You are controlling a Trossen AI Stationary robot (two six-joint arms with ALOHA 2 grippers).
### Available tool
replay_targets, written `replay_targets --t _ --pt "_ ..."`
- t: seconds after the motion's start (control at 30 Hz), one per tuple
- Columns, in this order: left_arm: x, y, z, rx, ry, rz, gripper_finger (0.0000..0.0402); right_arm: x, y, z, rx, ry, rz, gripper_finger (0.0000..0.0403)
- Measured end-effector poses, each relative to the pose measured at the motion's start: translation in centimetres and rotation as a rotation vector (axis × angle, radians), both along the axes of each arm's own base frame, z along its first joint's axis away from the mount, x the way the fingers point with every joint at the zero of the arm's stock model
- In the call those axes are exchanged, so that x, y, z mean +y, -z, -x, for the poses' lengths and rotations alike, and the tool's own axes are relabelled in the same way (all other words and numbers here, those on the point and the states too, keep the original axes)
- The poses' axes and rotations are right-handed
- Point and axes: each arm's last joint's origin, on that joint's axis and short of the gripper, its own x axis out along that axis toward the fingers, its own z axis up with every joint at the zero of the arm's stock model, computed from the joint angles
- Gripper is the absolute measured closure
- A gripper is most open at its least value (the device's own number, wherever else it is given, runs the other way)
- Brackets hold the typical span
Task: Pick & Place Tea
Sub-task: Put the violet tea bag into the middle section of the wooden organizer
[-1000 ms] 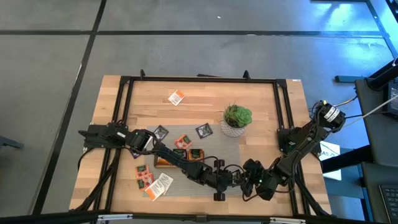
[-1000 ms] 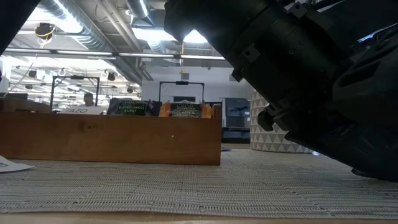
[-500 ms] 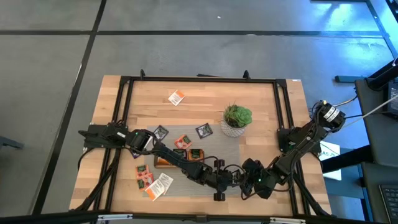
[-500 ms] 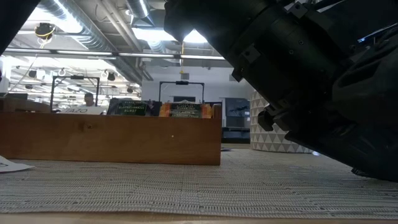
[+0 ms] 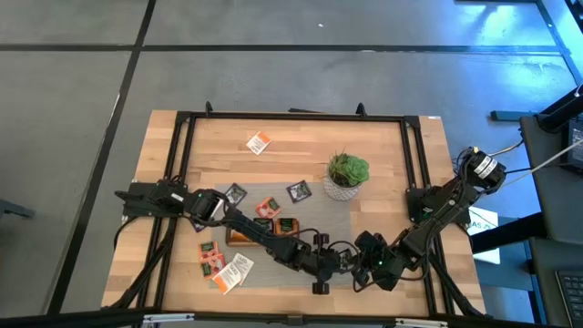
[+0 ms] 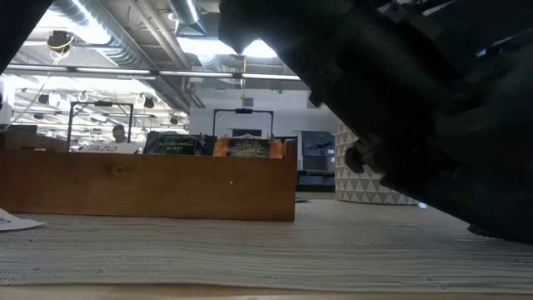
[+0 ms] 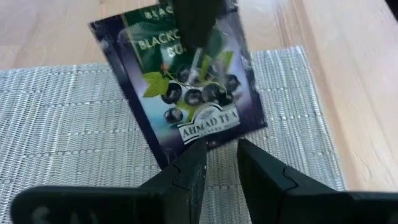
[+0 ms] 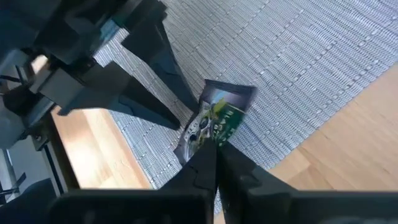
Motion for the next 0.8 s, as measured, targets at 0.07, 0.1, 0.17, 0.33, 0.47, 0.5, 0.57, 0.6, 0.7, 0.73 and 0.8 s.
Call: replay_targets --t 0.07,0.1,0.17,0.33,0.47,0.5,0.57,0.6,0.7,0.73,0.8 --pt "-0.1 -0.9 0.4 0.011 0.023 -0.019 0.0313 0.0 0.0 0.0 0.003 -0.010 0.007 0.0397" --pt "-0.1 -1.5 0.7 0.023 0.039 -0.037 0.0313 0.0 0.0 0.1 0.008 -0.022 0.008 0.0397" --pt "-0.3 -3.5 1.1 0.000 0.051 -0.071 0.0313 0.0 -0.2 0.1 0.008 -0.037 0.009 0.0396" --pt "-0.5 -9.1 3.3 -0.028 -0.002 -0.159 0.0313 -0.1 -0.9 0.2 -0.014 -0.072 0.015 0.0399" --pt "-1.4 -12.0 5.5 -0.038 -0.035 -0.239 0.0313 -0.1 -2.7 0.1 -0.079 -0.128 0.042 0.0398" --pt "-1.6 -13.1 6.4 -0.035 -0.052 -0.263 0.0313 0.0 -3.3 -0.1 -0.102 -0.157 0.058 0.0398" --pt "-1.7 -14.7 8.3 -0.007 -0.118 -0.292 0.0313 0.3 -4.6 -0.6 -0.143 -0.204 0.083 0.0399" --pt "-1.7 -15.2 9.1 0.004 -0.158 -0.291 0.0313 0.4 -5.3 -1.0 -0.163 -0.223 0.095 0.0399" --pt "-1.8 -16.2 11.0 0.012 -0.250 -0.313 0.0313 0.6 -7.2 -2.2 -0.220 -0.274 0.164 0.0399" --pt "-2.1 -16.6 11.6 -0.004 -0.268 -0.313 0.0313 0.5 -7.8 -2.6 -0.236 -0.290 0.186 0.0399" --pt "-3.2 -17.4 12.7 -0.032 -0.271 -0.290 0.0313 0.3 -8.7 -3.3 -0.255 -0.325 0.239 0.0399"
